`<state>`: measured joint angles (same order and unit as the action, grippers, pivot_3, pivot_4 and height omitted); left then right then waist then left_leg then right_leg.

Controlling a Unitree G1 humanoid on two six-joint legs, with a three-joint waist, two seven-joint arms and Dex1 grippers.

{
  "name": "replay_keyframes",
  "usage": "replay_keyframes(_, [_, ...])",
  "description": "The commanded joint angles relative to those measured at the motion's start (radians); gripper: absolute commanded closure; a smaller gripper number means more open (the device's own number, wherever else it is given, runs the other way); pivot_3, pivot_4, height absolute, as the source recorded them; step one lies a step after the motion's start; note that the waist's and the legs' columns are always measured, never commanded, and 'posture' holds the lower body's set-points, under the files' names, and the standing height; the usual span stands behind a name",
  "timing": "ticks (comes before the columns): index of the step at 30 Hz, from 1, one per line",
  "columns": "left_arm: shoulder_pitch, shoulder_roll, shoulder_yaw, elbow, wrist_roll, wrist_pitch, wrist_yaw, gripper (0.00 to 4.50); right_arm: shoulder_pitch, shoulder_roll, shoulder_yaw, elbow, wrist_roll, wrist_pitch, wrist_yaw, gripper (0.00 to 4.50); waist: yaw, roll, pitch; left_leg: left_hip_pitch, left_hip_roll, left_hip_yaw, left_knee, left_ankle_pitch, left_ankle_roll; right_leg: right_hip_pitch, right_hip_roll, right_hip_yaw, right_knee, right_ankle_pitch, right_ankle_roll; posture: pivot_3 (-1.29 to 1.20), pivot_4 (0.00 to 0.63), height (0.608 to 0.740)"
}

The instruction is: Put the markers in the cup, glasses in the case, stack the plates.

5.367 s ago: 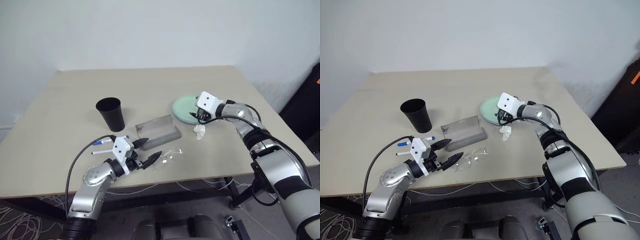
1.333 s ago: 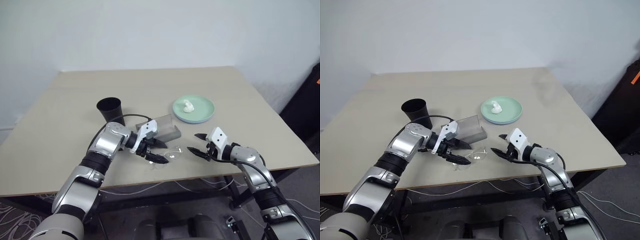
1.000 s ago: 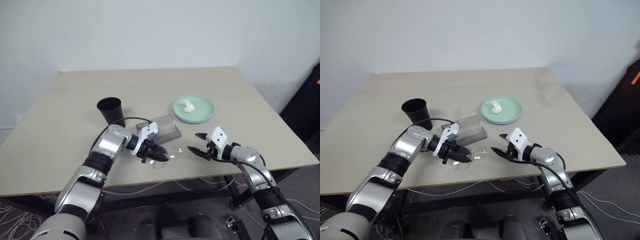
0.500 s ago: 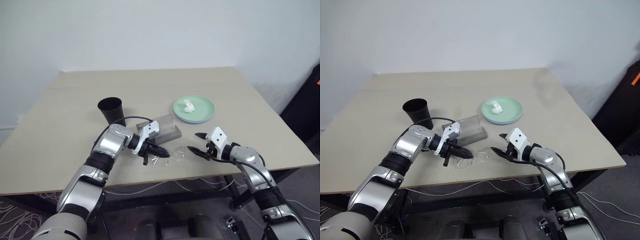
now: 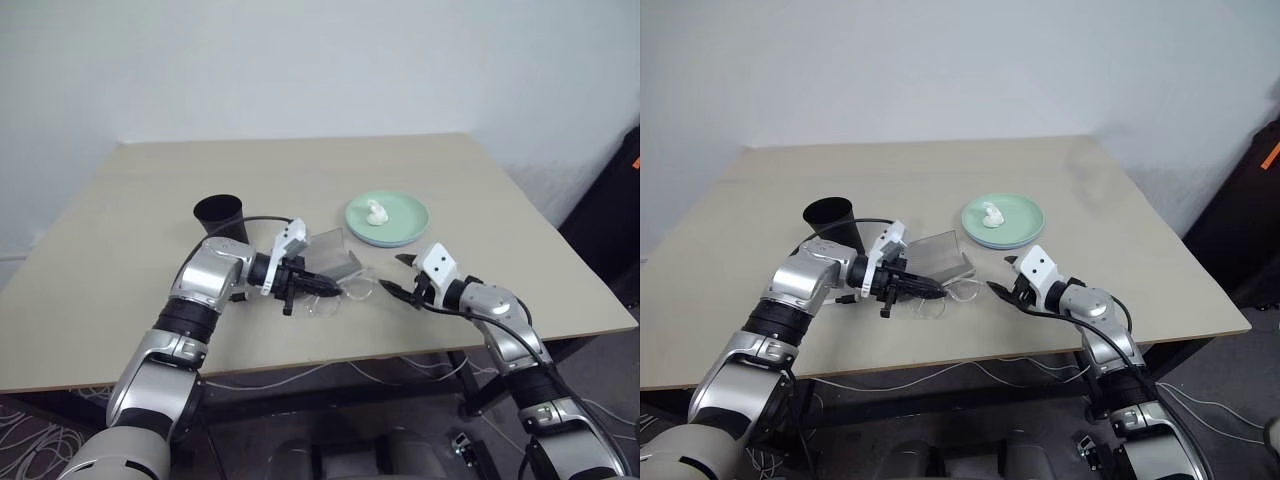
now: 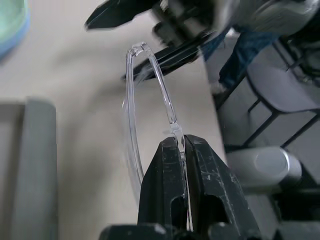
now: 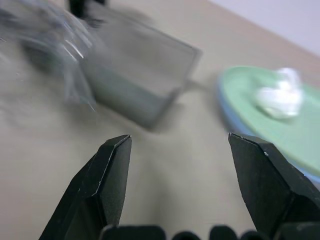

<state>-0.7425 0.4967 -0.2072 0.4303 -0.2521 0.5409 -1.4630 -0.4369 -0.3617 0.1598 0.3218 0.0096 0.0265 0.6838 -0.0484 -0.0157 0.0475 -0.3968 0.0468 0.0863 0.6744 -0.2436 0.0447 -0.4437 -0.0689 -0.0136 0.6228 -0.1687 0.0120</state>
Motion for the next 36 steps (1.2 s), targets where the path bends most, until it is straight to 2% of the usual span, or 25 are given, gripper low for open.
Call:
replay_keyframes(1, [-0.065, 0.018, 0.052, -0.008, -0.006, -0.081, 0.030, 4.48, -0.051, -0.003, -0.032, 0.052, -0.023, -0.043, -0.062, 1.13, 0.001, 0.000, 0.000, 0.000, 0.000, 0.000, 0.000, 0.000, 0.000, 0.000, 0.000, 0.000, 0.000, 0.000, 0.000, 0.00, 0.000, 0.740])
replay_keyframes(5, [-0.153, 0.011, 0.059, 0.153, 0.082, -0.263, 0.148, 4.48, -0.063, -0.002, -0.030, 0.080, -0.024, -0.064, -0.065, 1.13, 0.001, -0.001, 0.000, 0.000, -0.001, -0.001, 0.001, 0.000, 0.000, 0.001, 0.000, 0.000, 0.000, 0.000, 0.000, 0.00, 0.000, 0.740])
replay_keyframes(9, [-0.249, 0.003, 0.009, 0.386, 0.219, -0.491, 0.274, 4.48, -0.067, 0.005, -0.022, 0.091, -0.026, -0.076, -0.064, 1.13, 0.000, -0.001, 0.000, 0.000, -0.001, 0.000, 0.001, 0.000, 0.000, 0.001, 0.000, 0.000, 0.000, 0.000, 0.000, 0.00, 0.000, 0.740])
replay_keyframes(15, [-0.302, -0.033, -0.011, 0.560, 0.290, -0.636, 0.290, 4.48, -0.065, 0.011, -0.019, 0.094, -0.030, -0.083, -0.065, 1.13, 0.001, -0.001, 0.001, -0.001, -0.001, 0.000, 0.000, 0.000, 0.000, 0.000, 0.000, 0.000, 0.000, 0.000, 0.000, 0.00, 0.000, 0.740])
replay_keyframes(24, [-0.341, -0.108, -0.013, 0.755, 0.345, -0.636, 0.241, 4.48, -0.029, 0.010, -0.022, 0.061, -0.033, -0.077, -0.069, 1.13, 0.001, -0.002, 0.001, -0.001, -0.001, 0.000, 0.000, 0.000, 0.000, 0.000, 0.000, 0.000, 0.000, 0.000, 0.000, 0.00, 0.000, 0.740])
replay_keyframes(36, [-0.351, -0.111, 0.017, 0.800, 0.341, -0.487, 0.093, 4.48, -0.013, 0.016, -0.016, 0.034, -0.034, -0.065, -0.079, 1.13, 0.000, -0.002, 0.001, -0.001, -0.001, 0.000, 0.000, 0.000, 0.000, 0.000, 0.000, 0.000, 0.000, 0.000, 0.000, 0.00, 0.000, 0.740])
